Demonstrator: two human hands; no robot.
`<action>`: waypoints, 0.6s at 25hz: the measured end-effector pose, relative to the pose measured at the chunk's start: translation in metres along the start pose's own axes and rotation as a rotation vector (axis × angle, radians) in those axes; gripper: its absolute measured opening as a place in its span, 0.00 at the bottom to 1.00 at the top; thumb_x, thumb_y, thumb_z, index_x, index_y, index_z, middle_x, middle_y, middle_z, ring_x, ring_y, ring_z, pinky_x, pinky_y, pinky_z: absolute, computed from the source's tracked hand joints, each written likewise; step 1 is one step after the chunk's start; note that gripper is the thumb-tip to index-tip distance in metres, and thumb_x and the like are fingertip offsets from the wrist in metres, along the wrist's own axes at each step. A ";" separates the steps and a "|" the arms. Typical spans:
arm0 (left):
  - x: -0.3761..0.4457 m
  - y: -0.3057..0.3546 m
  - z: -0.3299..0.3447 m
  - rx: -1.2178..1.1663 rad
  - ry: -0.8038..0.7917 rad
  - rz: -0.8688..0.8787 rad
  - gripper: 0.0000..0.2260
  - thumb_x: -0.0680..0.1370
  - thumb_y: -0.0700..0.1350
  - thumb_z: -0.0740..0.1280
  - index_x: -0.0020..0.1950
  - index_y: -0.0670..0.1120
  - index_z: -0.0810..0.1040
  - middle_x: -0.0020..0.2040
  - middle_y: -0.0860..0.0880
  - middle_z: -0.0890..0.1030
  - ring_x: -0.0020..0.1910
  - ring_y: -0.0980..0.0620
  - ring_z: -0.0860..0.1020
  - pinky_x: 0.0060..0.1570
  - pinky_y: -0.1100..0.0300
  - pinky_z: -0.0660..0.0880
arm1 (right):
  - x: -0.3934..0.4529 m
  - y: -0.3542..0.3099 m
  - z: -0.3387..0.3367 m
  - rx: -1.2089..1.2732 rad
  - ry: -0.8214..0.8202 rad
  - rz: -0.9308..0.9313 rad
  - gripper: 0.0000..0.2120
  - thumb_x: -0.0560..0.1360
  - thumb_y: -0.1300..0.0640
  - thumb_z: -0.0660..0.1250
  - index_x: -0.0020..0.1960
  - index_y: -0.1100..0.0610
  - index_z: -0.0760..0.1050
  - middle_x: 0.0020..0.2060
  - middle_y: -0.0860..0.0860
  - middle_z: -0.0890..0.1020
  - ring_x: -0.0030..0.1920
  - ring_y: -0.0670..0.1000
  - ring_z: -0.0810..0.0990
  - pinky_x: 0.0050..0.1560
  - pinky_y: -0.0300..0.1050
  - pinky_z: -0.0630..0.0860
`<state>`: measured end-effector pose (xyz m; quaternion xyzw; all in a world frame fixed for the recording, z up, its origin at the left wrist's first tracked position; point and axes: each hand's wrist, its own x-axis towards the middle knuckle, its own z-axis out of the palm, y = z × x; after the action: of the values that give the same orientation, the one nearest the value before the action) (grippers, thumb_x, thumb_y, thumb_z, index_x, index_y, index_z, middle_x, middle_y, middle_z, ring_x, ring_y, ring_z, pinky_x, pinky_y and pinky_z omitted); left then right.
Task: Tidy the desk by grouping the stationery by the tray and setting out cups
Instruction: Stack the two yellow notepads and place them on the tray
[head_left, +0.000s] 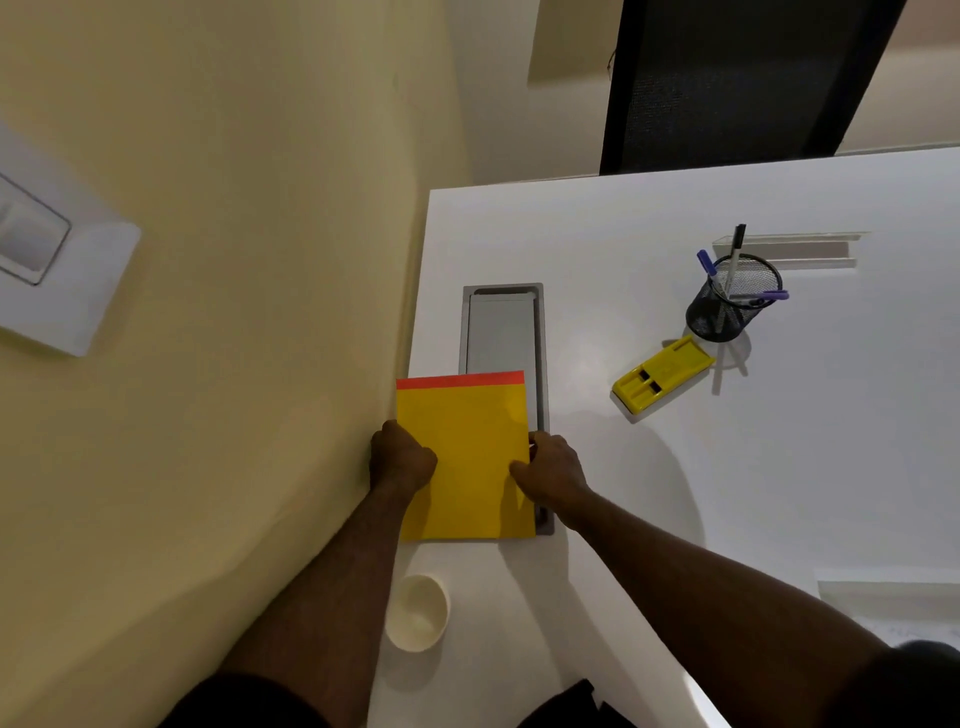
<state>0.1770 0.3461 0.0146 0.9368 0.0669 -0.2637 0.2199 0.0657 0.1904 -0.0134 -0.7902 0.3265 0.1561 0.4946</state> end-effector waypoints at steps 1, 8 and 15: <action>0.001 0.001 0.001 0.056 -0.019 -0.009 0.24 0.74 0.38 0.67 0.69 0.38 0.65 0.62 0.37 0.74 0.57 0.38 0.76 0.53 0.47 0.77 | 0.001 0.001 0.001 -0.036 -0.021 0.011 0.19 0.75 0.54 0.67 0.63 0.60 0.71 0.58 0.59 0.77 0.57 0.58 0.77 0.60 0.54 0.76; 0.001 -0.001 0.019 0.252 -0.089 0.012 0.37 0.74 0.48 0.71 0.76 0.41 0.53 0.69 0.36 0.64 0.62 0.37 0.72 0.53 0.49 0.76 | 0.003 0.003 -0.009 -0.133 0.131 -0.129 0.24 0.73 0.57 0.68 0.67 0.59 0.68 0.61 0.59 0.74 0.59 0.57 0.74 0.52 0.44 0.71; 0.010 -0.003 0.022 0.322 -0.109 0.043 0.43 0.69 0.57 0.75 0.75 0.43 0.57 0.68 0.37 0.64 0.63 0.36 0.72 0.55 0.48 0.75 | 0.046 0.050 -0.136 -1.004 0.397 -0.208 0.32 0.74 0.61 0.59 0.76 0.51 0.55 0.75 0.58 0.61 0.75 0.61 0.58 0.73 0.57 0.56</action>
<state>0.1747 0.3391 -0.0088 0.9455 -0.0081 -0.3166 0.0761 0.0557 0.0389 -0.0113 -0.9714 0.2192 0.0908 -0.0013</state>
